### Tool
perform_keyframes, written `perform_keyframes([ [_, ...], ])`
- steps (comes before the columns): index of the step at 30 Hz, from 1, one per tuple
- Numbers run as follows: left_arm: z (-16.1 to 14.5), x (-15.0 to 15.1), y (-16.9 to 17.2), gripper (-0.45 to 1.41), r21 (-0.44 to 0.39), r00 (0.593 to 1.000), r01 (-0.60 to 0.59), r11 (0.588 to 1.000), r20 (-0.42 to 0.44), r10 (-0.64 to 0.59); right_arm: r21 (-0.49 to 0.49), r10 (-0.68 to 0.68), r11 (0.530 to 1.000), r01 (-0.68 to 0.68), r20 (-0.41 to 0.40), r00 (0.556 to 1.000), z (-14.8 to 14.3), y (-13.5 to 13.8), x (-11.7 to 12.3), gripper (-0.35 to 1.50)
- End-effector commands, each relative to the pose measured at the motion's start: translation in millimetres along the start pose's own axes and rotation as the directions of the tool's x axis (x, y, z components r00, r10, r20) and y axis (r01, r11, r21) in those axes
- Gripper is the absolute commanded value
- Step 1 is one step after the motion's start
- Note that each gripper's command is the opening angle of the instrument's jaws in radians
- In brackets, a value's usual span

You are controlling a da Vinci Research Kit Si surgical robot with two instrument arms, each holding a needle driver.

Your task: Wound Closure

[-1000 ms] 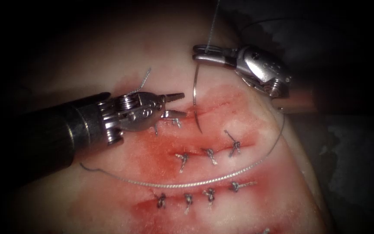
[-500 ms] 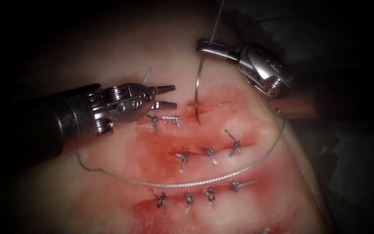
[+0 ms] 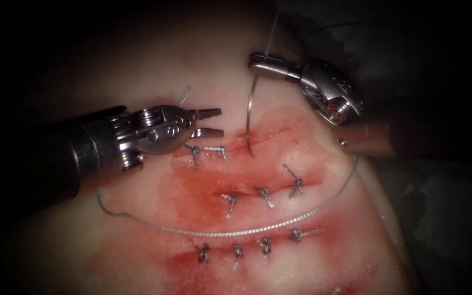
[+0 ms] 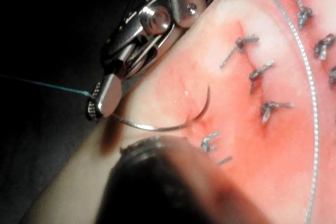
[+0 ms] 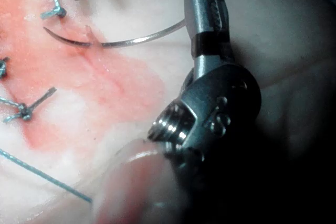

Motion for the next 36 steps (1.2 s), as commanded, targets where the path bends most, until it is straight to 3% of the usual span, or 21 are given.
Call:
perform_keyframes([
  [1, 0.5, -0.6, 1.1, 0.24, -0.006, 1.0, -0.001, 1.0, 0.003, 0.001, -0.002, 0.003, 1.0, -0.003, 0.004, 1.0, 0.9, -0.4, 0.3, -0.35],
  [4, 0.6, -0.7, 1.2, 0.49, -0.004, 1.0, 0.012, 1.0, 0.003, -0.012, -0.002, 0.015, 1.0, -0.015, 0.004, 1.0, 0.9, -0.4, 0.3, -0.35],
  [9, 1.0, -1.2, 0.9, 0.59, 0.081, 0.999, 0.017, 0.997, 0.043, -0.02, -0.001, 0.027, 1.0, -0.027, 0.006, 1.0, 0.8, -0.4, 0.3, -0.35],
  [16, 1.9, -2.6, -0.6, 0.61, 0.181, 0.982, -0.137, 0.974, 0.154, 0.11, 0.028, 0.043, 0.999, -0.043, 0.018, 0.999, 0.8, -0.4, 0.3, -0.35],
  [25, 3.2, -3.7, -1.9, 0.51, 0.219, 0.945, -0.256, 0.942, 0.262, 0.196, 0.026, 0.039, 0.999, -0.04, 0.021, 0.999, 0.9, -0.4, 0.3, -0.35],
  [31, 4.1, -2.5, -1.4, 0.32, 0.205, 0.933, -0.294, 0.933, 0.275, 0.234, 0.028, 0.039, 0.999, -0.039, 0.021, 0.999, 1.1, -0.3, 0.4, -0.35],
  [32, 4.2, -2.2, -1.3, 0.16, 0.204, 0.931, -0.298, 0.932, 0.278, 0.237, 0.028, 0.039, 0.999, -0.039, 0.021, 0.999, 1.1, -0.3, 0.4, -0.35],
  [34, 4.2, -1.8, -1.3, -0.38, 0.195, 0.932, -0.297, 0.935, 0.273, 0.239, 0.029, 0.039, 0.999, -0.039, 0.021, 0.999, 1.2, -0.3, 0.4, -0.35],
  [36, 3.9, -1.5, -1.3, -0.45, 0.181, 0.946, -0.252, 0.951, 0.253, 0.203, 0.029, 0.039, 0.999, -0.04, 0.024, 0.999, 1.2, -0.2, 0.4, -0.35],
])
